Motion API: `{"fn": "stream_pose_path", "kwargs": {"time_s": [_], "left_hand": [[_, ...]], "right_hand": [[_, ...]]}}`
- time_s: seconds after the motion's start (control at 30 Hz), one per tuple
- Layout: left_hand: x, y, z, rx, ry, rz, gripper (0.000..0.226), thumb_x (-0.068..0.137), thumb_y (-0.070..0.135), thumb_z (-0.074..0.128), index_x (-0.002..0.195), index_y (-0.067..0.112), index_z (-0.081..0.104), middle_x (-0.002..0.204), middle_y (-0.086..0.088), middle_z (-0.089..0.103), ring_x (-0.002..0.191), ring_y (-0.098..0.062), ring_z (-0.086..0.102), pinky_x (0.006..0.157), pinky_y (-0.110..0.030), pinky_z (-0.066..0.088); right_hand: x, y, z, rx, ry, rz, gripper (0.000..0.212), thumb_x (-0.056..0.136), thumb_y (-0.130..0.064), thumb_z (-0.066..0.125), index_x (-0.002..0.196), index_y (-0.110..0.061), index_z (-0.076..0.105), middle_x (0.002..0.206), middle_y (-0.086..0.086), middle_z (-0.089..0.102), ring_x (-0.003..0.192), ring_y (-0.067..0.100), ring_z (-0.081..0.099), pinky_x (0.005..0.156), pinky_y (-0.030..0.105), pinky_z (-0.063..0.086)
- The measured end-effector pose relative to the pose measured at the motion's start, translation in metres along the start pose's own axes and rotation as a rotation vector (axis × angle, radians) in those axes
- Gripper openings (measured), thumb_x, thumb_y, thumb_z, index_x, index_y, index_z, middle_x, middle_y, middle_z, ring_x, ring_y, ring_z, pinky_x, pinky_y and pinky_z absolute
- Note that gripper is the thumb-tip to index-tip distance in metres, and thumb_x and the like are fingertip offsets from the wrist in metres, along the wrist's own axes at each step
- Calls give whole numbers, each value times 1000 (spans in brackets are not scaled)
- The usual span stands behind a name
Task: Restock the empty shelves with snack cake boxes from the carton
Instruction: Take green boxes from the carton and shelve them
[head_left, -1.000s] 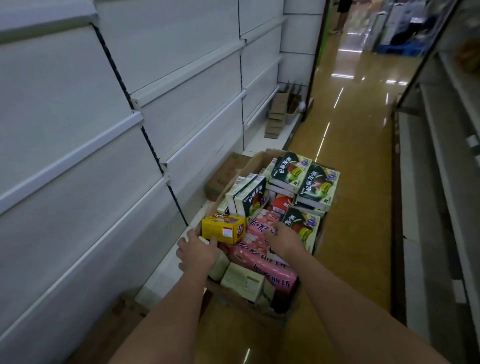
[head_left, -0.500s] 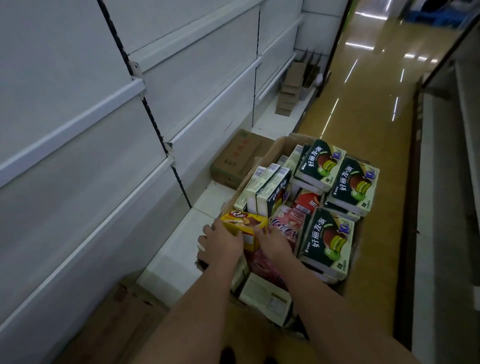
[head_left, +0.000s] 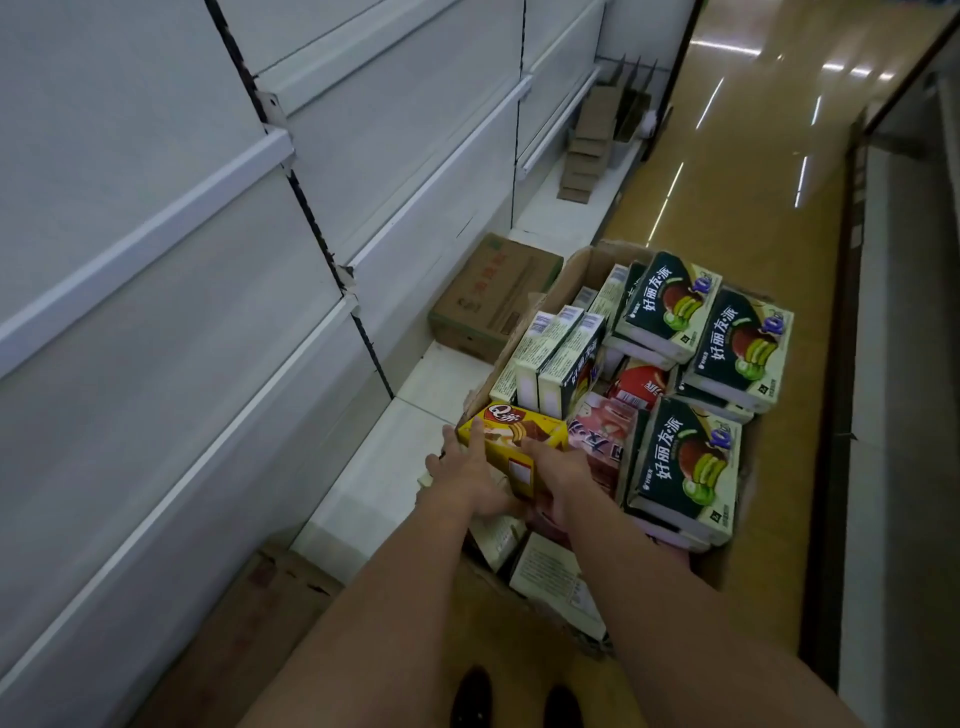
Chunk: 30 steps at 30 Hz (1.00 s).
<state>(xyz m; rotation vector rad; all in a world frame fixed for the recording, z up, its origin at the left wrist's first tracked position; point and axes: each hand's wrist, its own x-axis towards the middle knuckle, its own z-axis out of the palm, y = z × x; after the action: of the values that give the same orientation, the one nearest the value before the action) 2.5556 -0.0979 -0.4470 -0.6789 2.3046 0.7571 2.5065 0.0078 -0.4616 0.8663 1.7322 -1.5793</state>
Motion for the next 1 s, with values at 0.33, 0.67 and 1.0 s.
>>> {"fn": "stream_pose_path", "kwargs": {"time_s": [0.33,0.67,1.0], "left_hand": [[-42,3,-22,-201,221,8,94,73,31,76,146,25,18,141,-13,24,132,-33,25,99,-41,37],[-102,60,-33,-847,141,291,52,73,20,82,104,12,41,106,-11,54,75,-19,60,47,-27,49],[-175,136,41,-816,-37,506,55,74,77,40,98,31,58,118,-9,58,108,-32,56,96,-53,45]], "right_hand": [[-46,8,-40,100,70,-140,70,80,-6,70,137,-17,31,125,16,52,99,35,57,75,47,55],[-123,-15,-128,671,-49,-216,38,89,-34,63,116,-10,55,91,6,55,74,19,52,72,34,45],[-177,21,-213,952,-101,-355,45,90,-52,44,117,-19,59,101,7,62,90,25,56,89,40,41]]}}
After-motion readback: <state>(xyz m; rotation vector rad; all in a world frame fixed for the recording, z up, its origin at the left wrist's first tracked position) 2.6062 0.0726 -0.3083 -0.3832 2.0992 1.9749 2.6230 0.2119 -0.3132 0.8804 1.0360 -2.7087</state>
